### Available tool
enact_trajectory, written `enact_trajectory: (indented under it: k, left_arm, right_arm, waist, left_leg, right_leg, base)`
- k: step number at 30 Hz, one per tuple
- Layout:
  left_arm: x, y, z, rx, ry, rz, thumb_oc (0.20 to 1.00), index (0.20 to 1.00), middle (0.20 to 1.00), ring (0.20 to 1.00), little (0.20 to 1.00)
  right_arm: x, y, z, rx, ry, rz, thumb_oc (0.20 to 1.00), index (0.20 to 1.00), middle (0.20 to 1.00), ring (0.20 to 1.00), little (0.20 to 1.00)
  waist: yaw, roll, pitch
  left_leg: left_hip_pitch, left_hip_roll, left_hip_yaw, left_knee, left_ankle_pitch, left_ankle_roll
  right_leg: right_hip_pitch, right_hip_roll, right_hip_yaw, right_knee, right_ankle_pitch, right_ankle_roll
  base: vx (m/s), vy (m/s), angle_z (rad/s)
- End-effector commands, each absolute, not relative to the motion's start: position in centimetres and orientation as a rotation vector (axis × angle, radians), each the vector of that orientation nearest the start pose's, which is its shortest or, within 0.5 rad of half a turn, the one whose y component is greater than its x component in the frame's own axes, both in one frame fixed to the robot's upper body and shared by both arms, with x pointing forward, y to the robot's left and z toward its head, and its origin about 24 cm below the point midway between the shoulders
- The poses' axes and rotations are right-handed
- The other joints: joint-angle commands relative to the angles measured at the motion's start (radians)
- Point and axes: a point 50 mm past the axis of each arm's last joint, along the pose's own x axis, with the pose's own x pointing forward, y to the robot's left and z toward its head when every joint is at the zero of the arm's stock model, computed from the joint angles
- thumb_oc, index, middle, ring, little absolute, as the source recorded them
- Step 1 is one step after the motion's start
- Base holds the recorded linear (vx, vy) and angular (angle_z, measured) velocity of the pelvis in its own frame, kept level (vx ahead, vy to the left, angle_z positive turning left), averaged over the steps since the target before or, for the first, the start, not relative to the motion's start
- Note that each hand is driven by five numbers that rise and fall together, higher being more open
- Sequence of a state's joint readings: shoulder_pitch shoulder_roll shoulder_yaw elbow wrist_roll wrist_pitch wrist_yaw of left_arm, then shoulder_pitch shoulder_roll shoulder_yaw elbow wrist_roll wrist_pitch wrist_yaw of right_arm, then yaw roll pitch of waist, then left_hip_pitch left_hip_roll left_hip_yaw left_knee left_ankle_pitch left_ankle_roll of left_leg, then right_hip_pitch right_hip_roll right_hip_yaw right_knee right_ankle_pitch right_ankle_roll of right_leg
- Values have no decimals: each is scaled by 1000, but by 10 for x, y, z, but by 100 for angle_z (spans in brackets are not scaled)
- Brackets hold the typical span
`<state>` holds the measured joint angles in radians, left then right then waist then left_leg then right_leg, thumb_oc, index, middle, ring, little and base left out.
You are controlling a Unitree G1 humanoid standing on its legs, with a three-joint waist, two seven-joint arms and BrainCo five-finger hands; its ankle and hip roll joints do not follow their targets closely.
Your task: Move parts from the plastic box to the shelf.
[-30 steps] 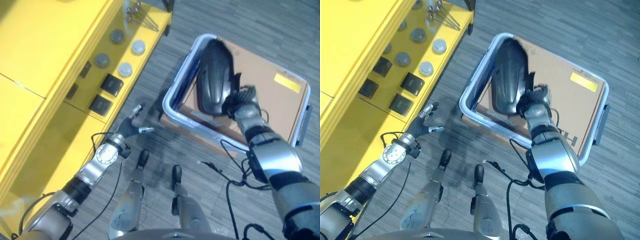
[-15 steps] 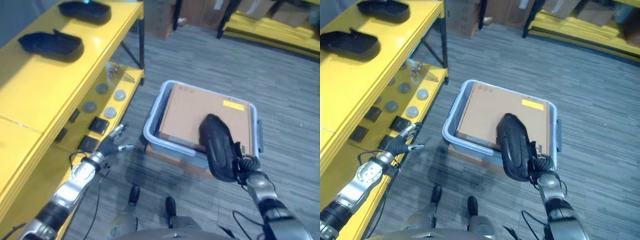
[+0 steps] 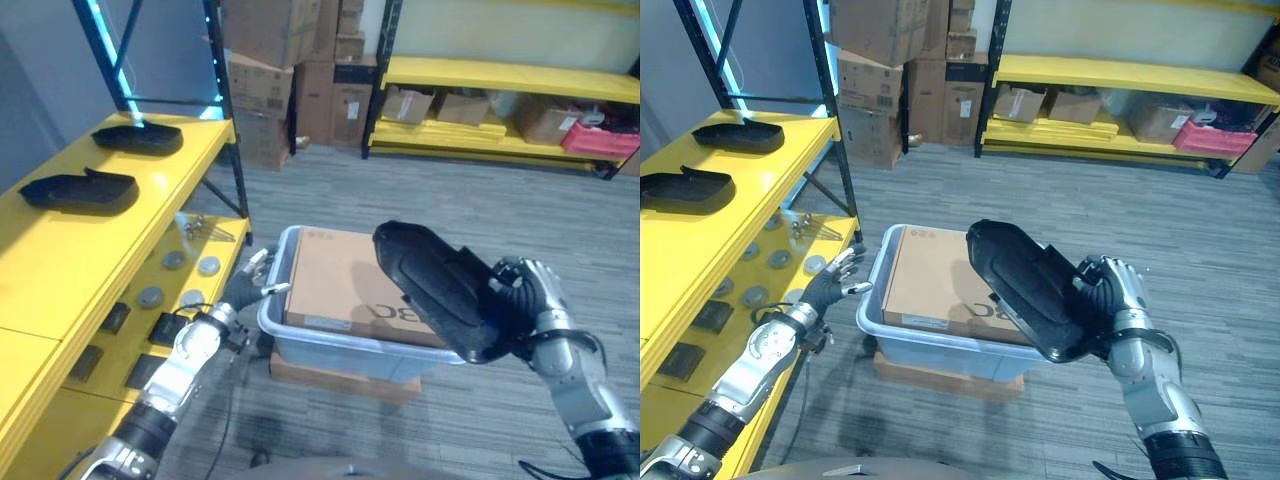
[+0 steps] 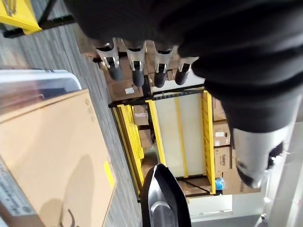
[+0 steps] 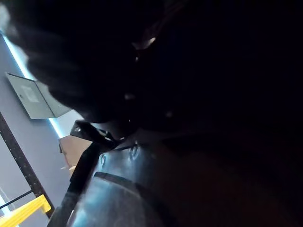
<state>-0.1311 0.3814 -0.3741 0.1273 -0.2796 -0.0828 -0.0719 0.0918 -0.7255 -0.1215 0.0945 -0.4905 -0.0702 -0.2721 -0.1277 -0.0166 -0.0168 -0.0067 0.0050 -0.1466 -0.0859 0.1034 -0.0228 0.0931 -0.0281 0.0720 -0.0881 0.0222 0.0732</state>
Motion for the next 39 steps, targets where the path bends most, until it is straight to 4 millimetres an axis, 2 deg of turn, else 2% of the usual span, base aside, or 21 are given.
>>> enact_trajectory:
  k: [1, 4, 5, 8, 15, 20, 29, 35, 36, 39]
  left_arm:
    - [272, 126, 46, 73, 4, -444, 1000, 1000, 1000, 1000, 1000]
    - [272, 111, 38, 3, 51, -447, 1000, 1000, 1000, 1000, 1000]
    - [272, 111, 38, 3, 51, -447, 1000, 1000, 1000, 1000, 1000]
    - [272, 99, 33, -48, 85, -456, 1000, 1000, 1000, 1000, 1000]
    - [269, 77, 26, -93, 146, -523, 1000, 1000, 1000, 1000, 1000]
    - [270, 60, 29, -138, 149, -554, 1000, 1000, 1000, 1000, 1000]
    - [269, 43, 39, -223, 143, -604, 1000, 1000, 1000, 1000, 1000]
    - [269, 31, 47, -304, 142, -624, 1000, 1000, 1000, 1000, 1000]
    - [269, 26, 52, -365, 139, -626, 1000, 1000, 1000, 1000, 1000]
    - [270, 20, 59, -394, 112, -617, 1000, 1000, 1000, 1000, 1000]
  right_arm:
    - [235, -319, 140, -1336, -279, -422, 200, 200, 200, 200, 200]
    - [230, -300, 158, -1377, -421, -434, 200, 200, 200, 200, 200]
    - [230, -300, 158, -1377, -420, -435, 200, 200, 200, 200, 200]
    - [228, -285, 170, -1372, -522, -449, 200, 200, 200, 200, 200]
    - [230, -254, 181, -1322, -682, -404, 200, 200, 200, 200, 200]
    - [238, -229, 181, -1188, -757, -333, 200, 200, 200, 200, 200]
    - [247, -200, 179, -1113, -819, -217, 200, 200, 200, 200, 200]
    - [255, -178, 168, -1016, -809, -130, 200, 200, 200, 200, 200]
    - [256, -168, 163, -973, -805, -94, 200, 200, 200, 200, 200]
    - [256, -154, 154, -881, -790, -42, 200, 200, 200, 200, 200]
  waist:
    - [36, -46, -61]
    - [34, -54, -75]
    - [34, -55, -75]
    - [33, -57, -80]
    - [37, -57, -80]
    - [39, -59, -72]
    - [44, -58, -66]
    - [45, -57, -64]
    - [45, -57, -63]
    - [45, -56, -59]
  left_leg:
    - [91, 3, 20, -1, -212, 42]
    - [101, 6, 16, -1, -215, 43]
    - [102, 6, 15, -1, -216, 42]
    - [104, 8, 11, -1, -215, 42]
    - [102, 8, 4, -1, -213, 43]
    - [97, 6, 2, -1, -207, 44]
    - [96, 6, 1, -1, -204, 44]
    - [98, 6, 0, 0, -202, 44]
    - [98, 6, 1, 0, -202, 43]
    - [97, 7, 1, 0, -200, 43]
  right_leg:
    - [-68, -1, -11, 42, -54, 7]
    - [-56, 0, -14, 42, -58, 6]
    - [-56, 0, -15, 42, -58, 6]
    - [-54, 2, -16, 44, -61, 5]
    - [-56, 1, -23, 48, -60, 4]
    - [-63, -1, -25, 57, -58, 3]
    - [-65, -3, -28, 63, -58, 2]
    - [-65, -4, -32, 65, -59, -1]
    - [-65, -4, -32, 68, -60, -2]
    - [-68, -3, -33, 72, -62, -3]
  base:
    - [44, -13, -2]
    - [19, -8, -2]
    - [0, 0, 0]
    - [0, 0, 0]
    - [0, 0, 0]
    - [-22, 4, 2]
    - [0, 0, 0]
    - [-2, 1, 1]
    - [-13, 3, 4]
    - [-6, 1, 1]
